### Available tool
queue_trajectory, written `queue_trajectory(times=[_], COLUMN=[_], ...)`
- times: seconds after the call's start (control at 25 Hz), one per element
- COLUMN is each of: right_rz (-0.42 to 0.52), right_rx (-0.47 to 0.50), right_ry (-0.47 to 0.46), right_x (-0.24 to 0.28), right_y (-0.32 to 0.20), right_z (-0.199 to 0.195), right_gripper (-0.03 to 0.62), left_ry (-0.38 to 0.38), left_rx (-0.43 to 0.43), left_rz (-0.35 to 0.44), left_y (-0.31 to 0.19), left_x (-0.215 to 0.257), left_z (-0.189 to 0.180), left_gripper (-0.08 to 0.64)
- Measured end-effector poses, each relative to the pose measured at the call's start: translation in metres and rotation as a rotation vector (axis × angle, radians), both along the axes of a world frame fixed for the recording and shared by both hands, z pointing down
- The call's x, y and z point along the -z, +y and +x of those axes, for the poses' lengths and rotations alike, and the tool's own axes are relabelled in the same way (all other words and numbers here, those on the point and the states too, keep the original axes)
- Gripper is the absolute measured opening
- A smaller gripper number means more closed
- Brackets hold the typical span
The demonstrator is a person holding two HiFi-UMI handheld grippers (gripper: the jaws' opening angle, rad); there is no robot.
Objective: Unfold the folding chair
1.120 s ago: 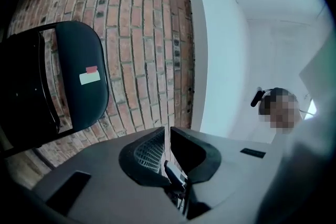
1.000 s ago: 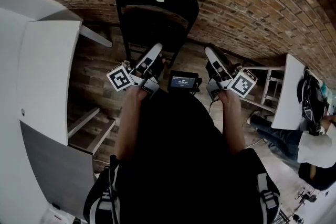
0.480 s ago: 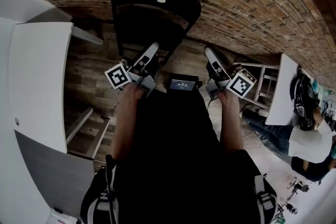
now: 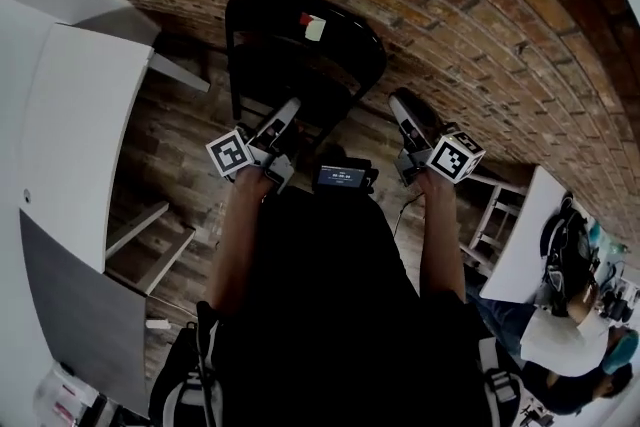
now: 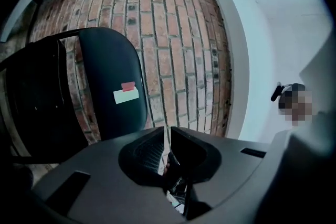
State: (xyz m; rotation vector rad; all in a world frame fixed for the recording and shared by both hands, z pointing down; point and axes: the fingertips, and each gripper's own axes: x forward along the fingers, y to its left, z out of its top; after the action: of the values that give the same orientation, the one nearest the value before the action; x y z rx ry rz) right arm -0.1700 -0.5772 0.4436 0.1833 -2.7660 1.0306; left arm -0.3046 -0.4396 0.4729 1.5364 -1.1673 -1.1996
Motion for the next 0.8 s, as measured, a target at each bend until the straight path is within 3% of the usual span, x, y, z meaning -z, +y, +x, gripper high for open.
queue_trajectory(times=[0.4, 0.6, 0.8], right_rz=[0.218, 0.281, 0.364], right_rx=[0.215, 0.258, 0.301], right_ry=[0.204, 0.321, 0.384], right_x=[-0.054, -0.086, -0.1], right_y=[-0.07, -0.083, -0.079], right_z=[-0.052, -0.08, -0.097], right_gripper=[0.165, 0.181, 0.186], left_ry=[-0.093, -0.052, 0.003], left_rx=[0.08, 0.127, 0.12], left_rz=[-0.117, -0.137, -0.16], left_y=[-0.028, -0.015, -0.017], left_x=[-0.021, -0.038, -0.062], left_z=[0.013, 0.0, -0.01], left_gripper=[0.114, 0.114, 0.115])
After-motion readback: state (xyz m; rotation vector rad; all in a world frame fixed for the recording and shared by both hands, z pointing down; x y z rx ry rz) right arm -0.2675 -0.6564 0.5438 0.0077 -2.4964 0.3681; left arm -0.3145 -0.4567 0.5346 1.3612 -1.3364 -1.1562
